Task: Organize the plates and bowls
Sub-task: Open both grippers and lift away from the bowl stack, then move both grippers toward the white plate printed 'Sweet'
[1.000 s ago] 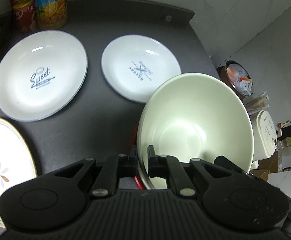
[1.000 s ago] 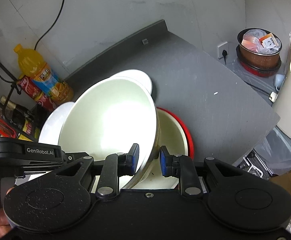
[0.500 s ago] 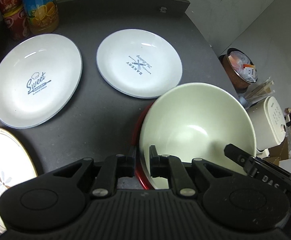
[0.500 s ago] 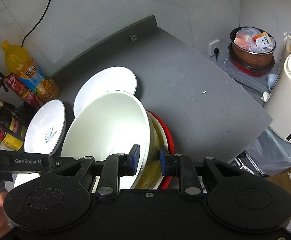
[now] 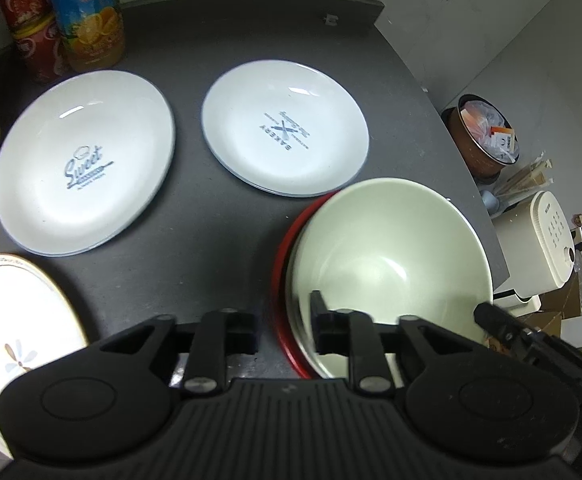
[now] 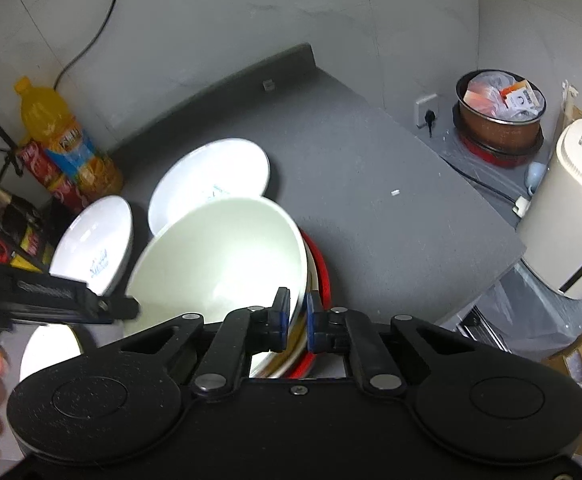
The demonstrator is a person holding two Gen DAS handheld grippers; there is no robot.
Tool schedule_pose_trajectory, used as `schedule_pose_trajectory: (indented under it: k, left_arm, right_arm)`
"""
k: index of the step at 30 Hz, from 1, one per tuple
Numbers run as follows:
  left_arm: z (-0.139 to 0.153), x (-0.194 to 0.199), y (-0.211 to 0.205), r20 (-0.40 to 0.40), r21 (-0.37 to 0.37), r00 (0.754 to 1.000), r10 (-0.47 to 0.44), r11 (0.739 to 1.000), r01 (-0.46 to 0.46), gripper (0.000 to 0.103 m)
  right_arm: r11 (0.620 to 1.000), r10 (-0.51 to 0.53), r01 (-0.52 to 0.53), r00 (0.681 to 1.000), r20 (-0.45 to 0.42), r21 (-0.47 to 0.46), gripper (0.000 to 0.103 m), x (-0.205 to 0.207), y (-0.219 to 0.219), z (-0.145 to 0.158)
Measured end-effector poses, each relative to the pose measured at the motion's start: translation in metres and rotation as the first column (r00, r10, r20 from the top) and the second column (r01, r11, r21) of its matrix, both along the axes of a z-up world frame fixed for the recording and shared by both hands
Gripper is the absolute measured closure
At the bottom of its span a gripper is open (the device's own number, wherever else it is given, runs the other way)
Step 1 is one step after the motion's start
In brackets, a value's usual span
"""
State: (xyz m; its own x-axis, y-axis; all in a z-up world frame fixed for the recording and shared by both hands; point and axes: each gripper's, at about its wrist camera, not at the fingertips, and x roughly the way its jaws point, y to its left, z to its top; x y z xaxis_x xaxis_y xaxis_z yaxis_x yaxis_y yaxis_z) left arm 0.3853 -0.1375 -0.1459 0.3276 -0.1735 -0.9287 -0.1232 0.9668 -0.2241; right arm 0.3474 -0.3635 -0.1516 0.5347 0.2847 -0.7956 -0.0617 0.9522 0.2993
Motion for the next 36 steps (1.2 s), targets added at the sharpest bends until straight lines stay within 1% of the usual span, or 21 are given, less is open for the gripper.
schedule_pose_trajectory:
  k: [1,4,6,8,9,10,11,13,15,17,20,23,29,36]
  left_arm:
    - [0.002,-0.002,0.002,0.006,0.006,1.000,0.003,1.000,-0.003,0.066]
    - [0.008,-0.009,0.009,0.025,0.026,1.000,0.014,1.000,-0.014,0.055]
    - [0.013,-0.015,0.014,0.038,0.027,0.999,0.018,0.999,-0.019,0.050]
    - [0.017,-0.020,0.019,0.049,0.039,0.999,0.020,0.999,-0.022,0.048]
    - [0.020,-0.025,0.022,0.059,0.044,0.998,0.017,0.999,-0.020,0.046]
    - [0.023,-0.028,0.025,0.069,0.046,0.998,0.015,0.999,-0.018,0.044]
    - [0.025,-0.033,0.027,0.078,0.052,0.997,0.013,0.999,-0.017,0.043]
    - [0.032,-0.043,0.033,0.100,0.073,0.995,0.014,0.997,-0.022,0.037]
    - [0.038,-0.054,0.039,0.119,0.081,0.993,0.019,0.996,-0.028,0.034]
    - [0.043,-0.063,0.046,0.130,0.082,0.991,0.028,0.996,-0.039,0.032]
    - [0.051,-0.079,0.055,0.151,0.100,0.988,0.039,0.993,-0.055,0.031]
    - [0.057,-0.096,0.068,0.166,0.099,0.984,0.066,0.992,-0.084,0.030]
    - [0.061,-0.127,0.101,0.162,0.087,0.978,0.129,0.986,-0.145,0.029]
    - [0.068,-0.152,0.132,0.169,0.069,0.967,0.193,0.976,-0.207,0.027]
  right_arm:
    - [1.000,-0.006,0.006,1.000,-0.012,0.002,0.094,0.000,0.000,-0.002]
    - [1.000,-0.021,0.021,1.000,-0.019,0.001,0.094,-0.004,0.001,-0.002]
    - [1.000,-0.030,0.030,0.999,-0.025,0.002,0.094,-0.007,0.001,0.000]
    - [0.999,-0.049,0.050,0.998,-0.027,0.008,0.092,-0.010,0.001,0.004]
    - [0.998,-0.055,0.055,0.998,-0.017,0.004,0.087,-0.013,0.002,0.007]
    - [0.998,-0.055,0.055,0.998,-0.008,0.000,0.073,-0.015,0.004,0.010]
    - [0.998,-0.055,0.055,0.998,0.001,-0.003,0.056,-0.018,0.008,0.013]
    - [0.999,-0.050,0.050,0.998,0.030,-0.006,0.041,-0.025,0.015,0.021]
    - [0.999,-0.037,0.038,0.997,0.064,-0.001,0.036,-0.032,0.023,0.028]
    - [0.999,-0.033,0.032,0.996,0.079,0.014,0.024,-0.037,0.030,0.034]
    - [0.997,-0.022,0.013,0.992,0.121,0.074,0.016,-0.045,0.037,0.040]
    - [0.997,0.013,-0.023,0.991,0.137,0.074,0.015,-0.053,0.048,0.044]
    - [0.992,0.090,-0.100,0.986,0.140,0.070,0.009,-0.063,0.076,0.054]
    - [0.982,0.180,-0.185,0.974,0.137,0.030,0.008,-0.076,0.106,0.066]
